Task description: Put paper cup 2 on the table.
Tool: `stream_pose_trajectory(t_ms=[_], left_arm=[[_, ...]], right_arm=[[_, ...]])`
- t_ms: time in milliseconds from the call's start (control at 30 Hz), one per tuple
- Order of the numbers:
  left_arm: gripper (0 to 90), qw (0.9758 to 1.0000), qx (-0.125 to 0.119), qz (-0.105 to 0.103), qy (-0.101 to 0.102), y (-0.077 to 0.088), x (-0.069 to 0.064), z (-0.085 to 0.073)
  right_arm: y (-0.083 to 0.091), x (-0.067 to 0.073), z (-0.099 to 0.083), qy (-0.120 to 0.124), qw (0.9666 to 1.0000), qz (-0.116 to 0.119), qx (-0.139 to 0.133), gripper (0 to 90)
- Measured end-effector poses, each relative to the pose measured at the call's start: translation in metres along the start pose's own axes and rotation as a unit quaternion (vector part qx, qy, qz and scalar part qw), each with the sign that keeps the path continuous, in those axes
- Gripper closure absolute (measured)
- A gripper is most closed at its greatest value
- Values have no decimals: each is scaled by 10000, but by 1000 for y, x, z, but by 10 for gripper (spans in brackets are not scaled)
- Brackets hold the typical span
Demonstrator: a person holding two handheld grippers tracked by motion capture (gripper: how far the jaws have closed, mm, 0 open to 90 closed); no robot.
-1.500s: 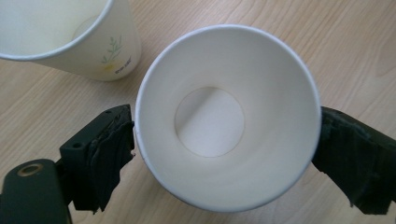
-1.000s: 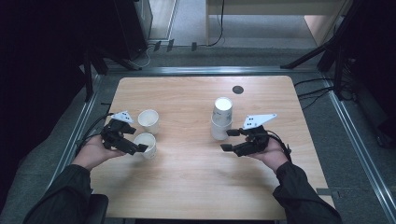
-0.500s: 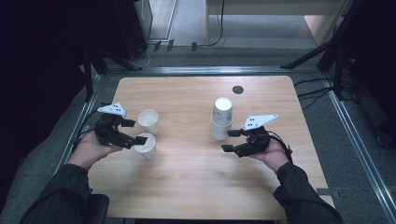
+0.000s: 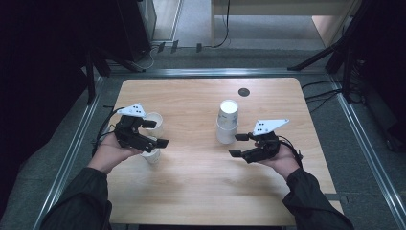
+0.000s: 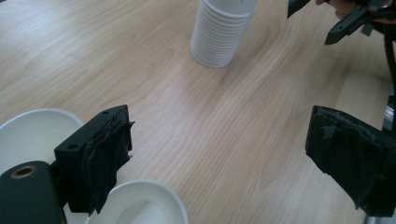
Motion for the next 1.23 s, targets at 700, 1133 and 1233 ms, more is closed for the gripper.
stream_pose_trajectory(t_ms=[700, 1133, 1233], left_arm=[[74, 9995, -109, -295, -23, -58, -37, -10], [74, 9994, -114, -330, -75, -73, -48, -21], [74, 9993, -157, -323, -116, -73, -51, -22]], right_arm=[[7, 6, -10, 65, 9999, -134, 58, 332], [2, 5, -15, -8, 9999, -75, 74, 331], [2, 5, -15, 12, 10000, -68, 61, 331]])
Point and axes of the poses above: each handheld gripper's, and its own axes: y roughly backward along the jaws, z roughly out of its top, x roughly to its left, the point moved 1 cm from there along -y, roughly forward along the jaws, and after that the axes turned 15 degrees about y, right-handed, at the moved point
